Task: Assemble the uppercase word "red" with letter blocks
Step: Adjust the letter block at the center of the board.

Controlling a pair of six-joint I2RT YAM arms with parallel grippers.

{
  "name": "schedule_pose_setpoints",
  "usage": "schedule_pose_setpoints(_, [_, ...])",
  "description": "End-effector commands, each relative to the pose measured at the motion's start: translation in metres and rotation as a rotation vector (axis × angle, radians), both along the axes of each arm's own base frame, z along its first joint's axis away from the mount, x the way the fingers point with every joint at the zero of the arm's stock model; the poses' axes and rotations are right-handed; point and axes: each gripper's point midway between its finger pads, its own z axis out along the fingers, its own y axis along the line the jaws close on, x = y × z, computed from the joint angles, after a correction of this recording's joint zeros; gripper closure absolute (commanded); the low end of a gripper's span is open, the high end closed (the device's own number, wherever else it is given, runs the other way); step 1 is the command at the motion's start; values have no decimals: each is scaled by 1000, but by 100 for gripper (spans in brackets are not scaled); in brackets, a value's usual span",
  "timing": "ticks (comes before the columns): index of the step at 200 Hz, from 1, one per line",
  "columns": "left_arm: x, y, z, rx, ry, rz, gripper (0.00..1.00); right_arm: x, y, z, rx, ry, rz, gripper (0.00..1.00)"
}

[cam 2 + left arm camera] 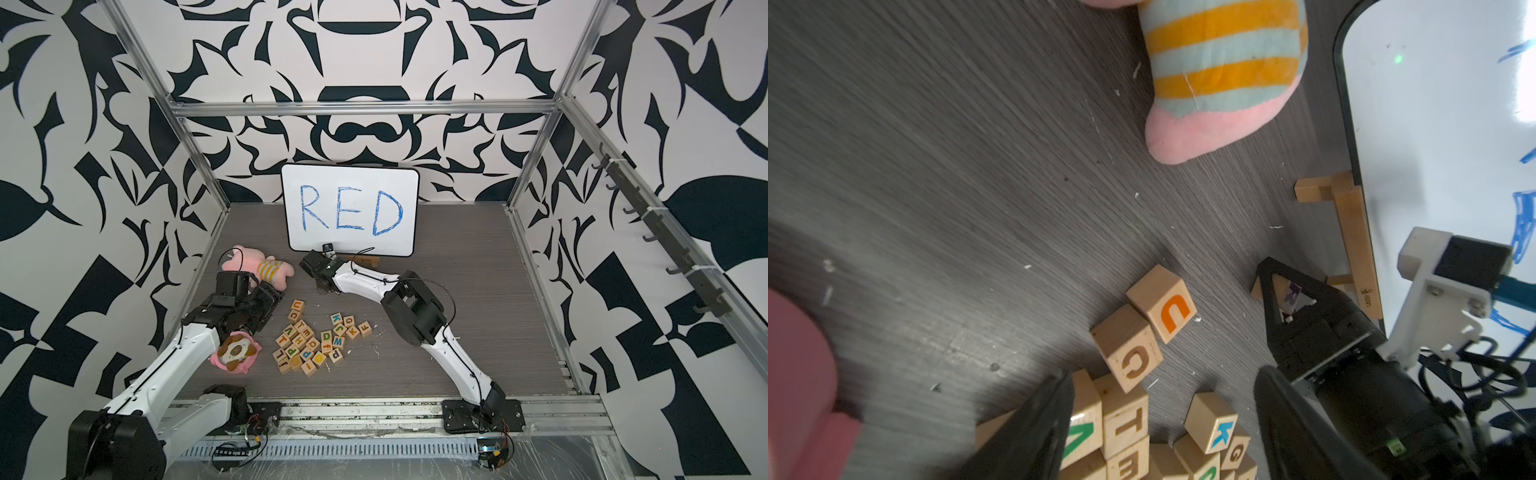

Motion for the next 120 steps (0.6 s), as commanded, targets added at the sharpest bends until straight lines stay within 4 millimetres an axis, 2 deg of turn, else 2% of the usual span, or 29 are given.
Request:
schedule_pose_setpoints(1, [-3,3,-1,16,7,-6,26,-25,26,16,55,48,232,80])
schedule_pose_setpoints(20, [-3,2,0,20,5,-18,26,-40,30,11,36,62,366,80])
schedule_pose_setpoints(41, [-4,2,-1,21,5,-21,26,-47,28,9,8,53,472,80])
schedule_pose_setpoints(58, [-3,1,0,19,1,-23,26,-50,26,8,-21,48,530,76])
schedule_pose_setpoints(104, [-3,0,4,13,-11,-30,26,-49,20,8,-67,36,551,45])
schedule_pose_setpoints(120, [-3,-1,4,10,-12,-32,26,-48,17,10,-78,27,544,42])
